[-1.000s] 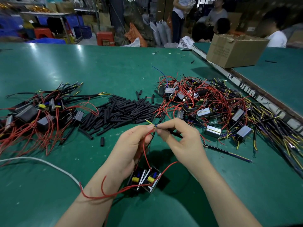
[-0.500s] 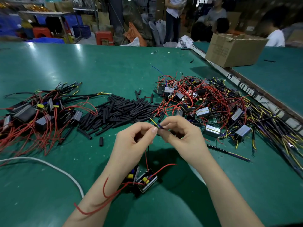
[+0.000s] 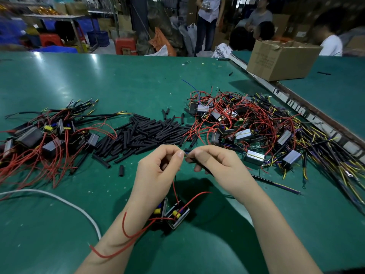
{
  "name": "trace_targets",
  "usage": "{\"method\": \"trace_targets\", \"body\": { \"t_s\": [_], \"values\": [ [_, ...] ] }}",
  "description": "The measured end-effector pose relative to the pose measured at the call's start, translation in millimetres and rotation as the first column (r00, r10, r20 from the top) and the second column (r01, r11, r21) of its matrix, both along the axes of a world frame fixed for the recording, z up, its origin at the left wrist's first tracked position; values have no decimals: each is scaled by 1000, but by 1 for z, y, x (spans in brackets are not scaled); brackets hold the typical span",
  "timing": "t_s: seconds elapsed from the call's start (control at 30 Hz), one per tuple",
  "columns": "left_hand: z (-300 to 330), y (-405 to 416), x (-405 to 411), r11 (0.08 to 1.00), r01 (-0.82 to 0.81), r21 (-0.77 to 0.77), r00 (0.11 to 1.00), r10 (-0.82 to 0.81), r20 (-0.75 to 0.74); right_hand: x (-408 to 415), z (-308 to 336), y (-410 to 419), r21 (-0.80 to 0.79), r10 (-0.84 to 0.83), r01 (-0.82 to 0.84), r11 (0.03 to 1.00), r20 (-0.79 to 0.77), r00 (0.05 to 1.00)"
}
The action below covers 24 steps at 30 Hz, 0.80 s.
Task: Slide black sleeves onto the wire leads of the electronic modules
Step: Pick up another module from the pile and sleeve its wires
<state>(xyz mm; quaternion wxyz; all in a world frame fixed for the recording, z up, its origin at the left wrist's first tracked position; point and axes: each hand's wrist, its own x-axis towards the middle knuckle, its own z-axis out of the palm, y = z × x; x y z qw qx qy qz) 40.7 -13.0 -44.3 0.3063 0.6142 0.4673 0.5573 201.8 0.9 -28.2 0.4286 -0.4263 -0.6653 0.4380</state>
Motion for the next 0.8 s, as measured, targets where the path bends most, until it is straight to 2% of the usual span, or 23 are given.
{"method": "trace_targets", "body": {
  "t_s": [0.1, 0.2, 0.5, 0.6, 0.67, 0.73, 0.8],
  "values": [
    [-2, -1, 1, 999, -27, 21, 998, 28, -50, -2, 1, 0, -78, -35, 33, 996, -28, 999],
    [-3, 0, 2, 999, -26, 28, 996, 29, -85, -1, 1, 0, -81, -59, 62, 995, 33, 998],
    [-2, -2, 2, 1000, -7, 26, 997, 9, -77, 4, 2, -2, -111, 52, -40, 993, 110, 993],
    [-2, -1, 3, 1000, -2, -16, 1000, 1, -18, 1, -1, -1, -61, -24, 29, 998, 84, 996],
    [-2, 2, 4, 998, -6, -60, 998, 10, 67, -2, -3, -1, 40, -82, 79, 996, 92, 992],
    [-3, 5, 5, 995, -16, -100, 990, 30, 139, -5, -4, -3, 156, -131, 110, 982, 133, 982],
    [-3, 7, 5, 991, -25, -129, 982, 48, 184, -7, -4, -4, 200, -157, 118, 973, 192, 969]
  ]
}}
